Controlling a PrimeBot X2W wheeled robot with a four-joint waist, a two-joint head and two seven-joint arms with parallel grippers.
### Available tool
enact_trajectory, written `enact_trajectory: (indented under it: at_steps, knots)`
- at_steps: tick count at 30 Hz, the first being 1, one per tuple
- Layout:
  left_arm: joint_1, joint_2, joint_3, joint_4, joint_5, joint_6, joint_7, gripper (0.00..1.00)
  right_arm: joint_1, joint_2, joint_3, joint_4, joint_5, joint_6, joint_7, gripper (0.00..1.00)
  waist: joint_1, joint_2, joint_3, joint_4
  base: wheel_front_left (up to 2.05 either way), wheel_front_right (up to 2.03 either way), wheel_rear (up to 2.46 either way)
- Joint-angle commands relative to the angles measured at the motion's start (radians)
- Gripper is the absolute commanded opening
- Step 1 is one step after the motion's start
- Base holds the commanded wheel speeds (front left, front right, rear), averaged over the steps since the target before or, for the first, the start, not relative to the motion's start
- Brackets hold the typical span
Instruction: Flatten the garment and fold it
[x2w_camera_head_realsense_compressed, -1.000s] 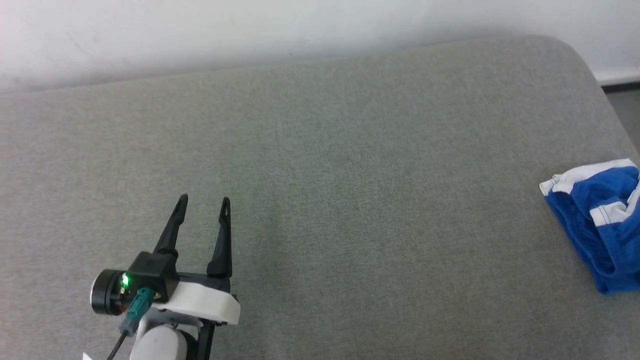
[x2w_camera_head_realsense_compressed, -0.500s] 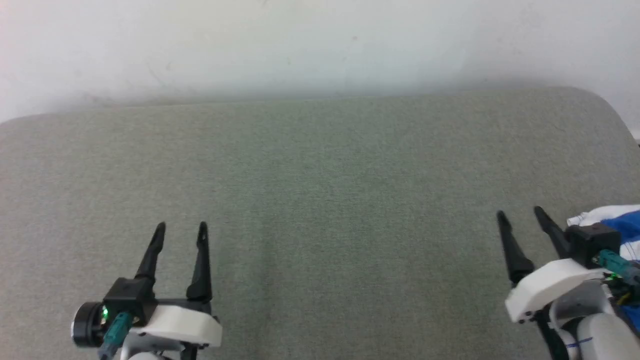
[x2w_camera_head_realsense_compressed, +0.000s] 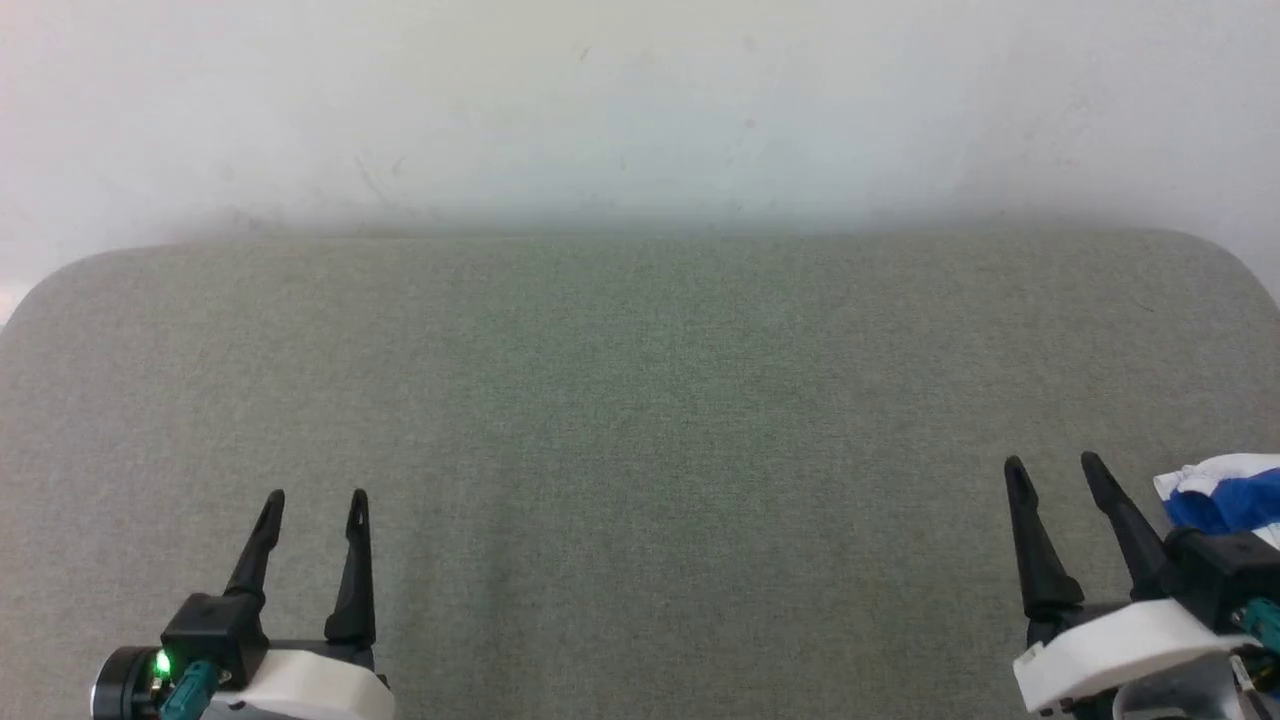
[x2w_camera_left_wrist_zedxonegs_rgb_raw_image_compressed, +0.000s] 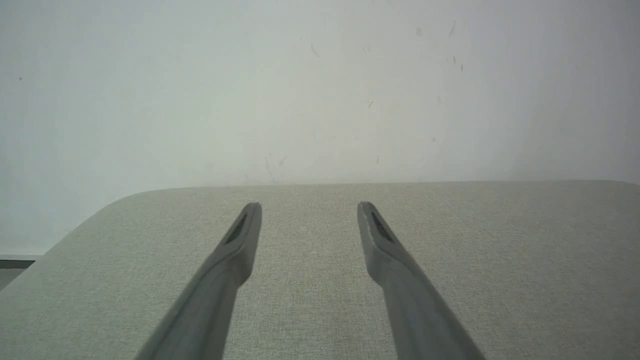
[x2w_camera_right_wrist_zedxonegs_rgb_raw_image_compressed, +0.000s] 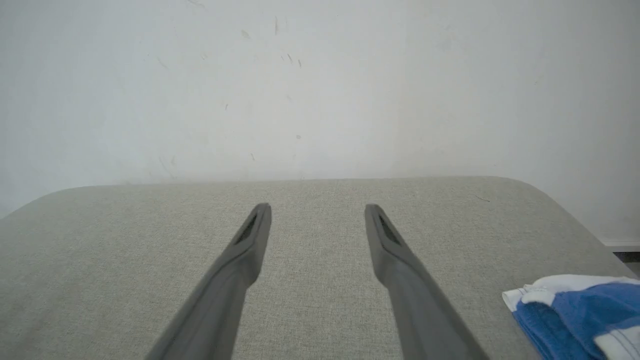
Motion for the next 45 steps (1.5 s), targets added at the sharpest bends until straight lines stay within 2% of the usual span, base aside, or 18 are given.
enact_trajectory:
  at_steps: [1, 6, 16, 17, 45]
  knots:
    - [0.015, -0.002, -0.005, 0.003, -0.008, -0.007, -0.004, 1.00, 0.021, 0.005, -0.003, -0.010, 0.015, -0.001, -0.020, 1.00, 0.0001, 0.0000, -0.005, -0.005, 0.00, 0.00, 0.00]
    - [0.021, -0.016, -0.017, 0.004, -0.013, -0.003, -0.005, 1.00, 0.052, 0.005, -0.003, -0.009, 0.015, -0.001, -0.062, 1.00, 0.0001, 0.0000, -0.009, -0.010, 0.00, 0.00, 0.00]
    - [0.012, -0.007, -0.032, 0.021, -0.004, -0.005, -0.005, 1.00, 0.058, 0.005, 0.016, 0.015, -0.013, -0.001, -0.068, 1.00, 0.0001, 0.0000, -0.017, -0.017, 0.00, 0.00, 0.00]
    - [0.013, -0.011, -0.032, 0.020, -0.004, 0.000, 0.000, 0.00, 0.054, 0.002, 0.016, 0.013, -0.009, 0.000, -0.065, 0.00, 0.0001, 0.0000, -0.016, -0.017, 0.00, 0.00, 0.00]
    - [-0.002, -0.041, -0.020, 0.001, 0.035, 0.001, 0.053, 0.00, 0.025, 0.002, 0.023, 0.026, -0.044, 0.000, -0.045, 0.00, 0.0001, 0.0000, -0.016, -0.010, 0.00, 0.00, 0.00]
